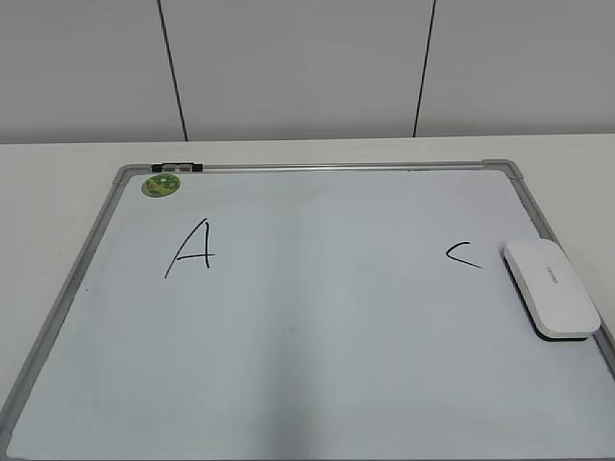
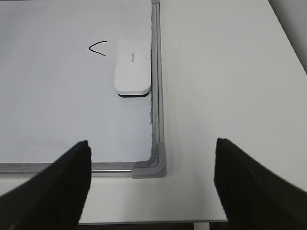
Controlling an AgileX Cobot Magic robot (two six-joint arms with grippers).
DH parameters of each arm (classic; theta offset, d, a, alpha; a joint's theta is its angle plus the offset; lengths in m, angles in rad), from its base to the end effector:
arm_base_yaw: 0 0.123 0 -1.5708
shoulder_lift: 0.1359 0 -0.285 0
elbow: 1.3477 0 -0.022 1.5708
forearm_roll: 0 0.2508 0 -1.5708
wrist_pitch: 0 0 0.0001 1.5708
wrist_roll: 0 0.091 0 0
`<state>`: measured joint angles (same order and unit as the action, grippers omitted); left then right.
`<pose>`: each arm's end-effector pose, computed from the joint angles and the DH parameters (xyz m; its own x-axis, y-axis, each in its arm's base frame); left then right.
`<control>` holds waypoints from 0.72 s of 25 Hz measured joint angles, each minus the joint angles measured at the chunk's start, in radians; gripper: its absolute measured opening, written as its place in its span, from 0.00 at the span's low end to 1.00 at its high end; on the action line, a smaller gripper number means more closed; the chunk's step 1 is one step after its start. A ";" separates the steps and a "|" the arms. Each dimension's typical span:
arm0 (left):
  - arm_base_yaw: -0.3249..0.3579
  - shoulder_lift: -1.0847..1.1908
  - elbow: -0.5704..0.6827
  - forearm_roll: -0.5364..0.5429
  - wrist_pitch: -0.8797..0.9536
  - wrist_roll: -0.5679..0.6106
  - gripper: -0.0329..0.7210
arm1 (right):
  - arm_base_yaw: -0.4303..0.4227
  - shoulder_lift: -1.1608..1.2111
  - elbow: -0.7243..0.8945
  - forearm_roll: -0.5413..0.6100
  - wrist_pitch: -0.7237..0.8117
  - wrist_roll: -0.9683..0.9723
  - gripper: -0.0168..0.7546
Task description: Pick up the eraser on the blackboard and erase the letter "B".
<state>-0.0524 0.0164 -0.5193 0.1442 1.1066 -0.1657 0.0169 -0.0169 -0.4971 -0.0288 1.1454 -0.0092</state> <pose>-0.0063 0.0120 0.2797 -0.4810 -0.0747 -0.8735 -0.1088 0.9937 -0.0250 -0.0108 -0.0026 0.2697 -0.5175 -0.0298 -0.8551 -0.0054 0.9995 -0.0316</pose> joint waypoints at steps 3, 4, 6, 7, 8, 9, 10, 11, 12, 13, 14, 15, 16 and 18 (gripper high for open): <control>0.000 0.000 0.000 0.000 0.000 0.000 0.60 | 0.000 0.000 0.000 0.000 0.000 0.000 0.79; 0.000 0.000 0.000 0.000 0.000 0.000 0.60 | 0.000 0.000 0.000 0.000 0.000 0.000 0.79; 0.000 0.000 0.000 0.000 0.000 0.000 0.60 | 0.000 0.000 0.000 0.000 0.000 -0.002 0.79; 0.000 0.000 0.000 0.000 0.000 0.000 0.60 | 0.000 0.000 0.000 0.000 0.000 -0.002 0.79; 0.000 0.000 0.000 0.000 0.000 0.000 0.60 | 0.000 0.000 0.000 0.000 0.000 -0.002 0.79; 0.000 0.000 0.000 0.000 0.000 0.000 0.60 | 0.000 0.000 0.000 0.000 0.000 -0.002 0.79; 0.000 0.000 0.000 0.000 0.000 0.000 0.60 | 0.000 0.000 0.000 0.000 0.000 -0.002 0.79; 0.000 0.000 0.000 0.000 0.000 0.000 0.60 | 0.000 0.000 0.000 0.000 0.000 -0.002 0.79; 0.000 0.000 0.000 0.000 0.000 0.000 0.60 | 0.000 0.000 0.000 0.000 0.000 -0.002 0.79; 0.000 0.000 0.000 0.000 0.000 0.000 0.60 | 0.000 0.000 0.000 0.000 0.000 -0.002 0.79; 0.000 0.000 0.000 0.000 0.000 0.000 0.60 | 0.000 0.000 0.000 0.000 0.000 -0.002 0.79; 0.000 0.000 0.000 0.000 0.000 0.000 0.60 | 0.000 0.000 0.000 0.000 0.000 -0.002 0.79; 0.000 0.000 0.000 0.000 0.000 0.002 0.60 | 0.000 0.000 0.000 0.000 0.000 -0.002 0.79; 0.000 0.000 0.000 0.000 0.000 0.002 0.60 | 0.000 0.000 0.000 0.000 0.000 -0.002 0.79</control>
<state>-0.0524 0.0164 -0.5193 0.1442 1.1066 -0.1639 0.0169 -0.0169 -0.4971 -0.0288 1.1454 -0.0108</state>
